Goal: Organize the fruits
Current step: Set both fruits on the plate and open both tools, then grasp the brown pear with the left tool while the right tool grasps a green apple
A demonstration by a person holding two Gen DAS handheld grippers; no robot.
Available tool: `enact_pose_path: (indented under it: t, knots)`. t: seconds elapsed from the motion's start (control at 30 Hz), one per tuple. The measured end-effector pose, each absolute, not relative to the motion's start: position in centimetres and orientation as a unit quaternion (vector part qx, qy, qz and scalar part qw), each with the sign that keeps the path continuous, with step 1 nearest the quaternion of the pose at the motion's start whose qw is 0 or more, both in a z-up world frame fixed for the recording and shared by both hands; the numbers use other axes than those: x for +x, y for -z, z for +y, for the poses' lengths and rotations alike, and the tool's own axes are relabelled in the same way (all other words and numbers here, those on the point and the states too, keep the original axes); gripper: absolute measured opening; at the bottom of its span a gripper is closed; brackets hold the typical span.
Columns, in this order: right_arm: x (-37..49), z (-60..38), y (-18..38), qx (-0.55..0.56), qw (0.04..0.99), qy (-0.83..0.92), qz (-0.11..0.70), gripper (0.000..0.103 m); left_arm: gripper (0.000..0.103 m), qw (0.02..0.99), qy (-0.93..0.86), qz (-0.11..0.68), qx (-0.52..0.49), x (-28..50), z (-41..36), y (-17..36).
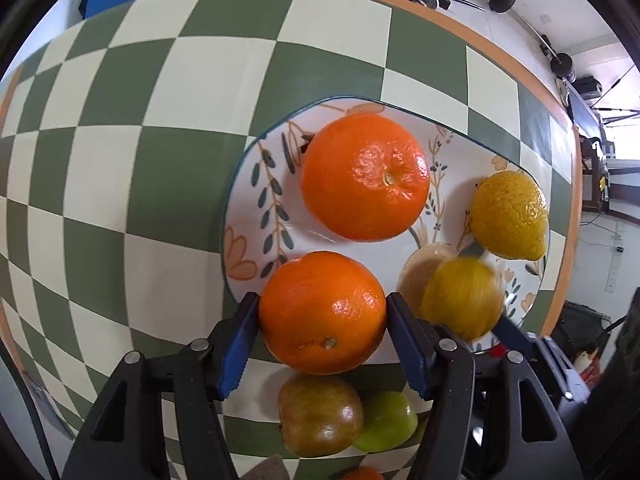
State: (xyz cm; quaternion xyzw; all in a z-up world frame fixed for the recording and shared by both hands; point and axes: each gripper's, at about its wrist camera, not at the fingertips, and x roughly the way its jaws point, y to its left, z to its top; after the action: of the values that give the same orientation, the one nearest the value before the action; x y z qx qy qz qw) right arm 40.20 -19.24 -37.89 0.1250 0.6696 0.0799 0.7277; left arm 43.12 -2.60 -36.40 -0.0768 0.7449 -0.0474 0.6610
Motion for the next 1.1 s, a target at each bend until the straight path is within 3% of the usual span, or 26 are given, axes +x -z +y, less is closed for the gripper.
enact_pose_path:
  t: [0.07, 0.1, 0.53, 1.1]
  knots:
    - [40.0, -19.6, 37.3, 0.126, 0.728, -0.072, 0.670, 0.088, 0.086, 0.669, 0.049, 0.738, -0.075, 43.1, -2.4, 36.1]
    - [39.8, -19.9, 37.1, 0.128, 0.726, -0.065, 0.672, 0.093, 0.089, 0.674, 0.048, 0.733, -0.072, 42.9, -2.4, 35.7]
    - [36.3, -22.1, 31.2, 0.084, 0.758, 0.008, 0.647, 0.096, 0.089, 0.753, 0.024, 0.657, -0.001, 38.4, -1.0, 28.1]
    - [28.6, -21.8, 19.9, 0.051, 0.818, 0.015, 0.572, 0.096, 0.089, 0.810, 0.046, 0.585, 0.012, 30.3, -1.4, 19.6]
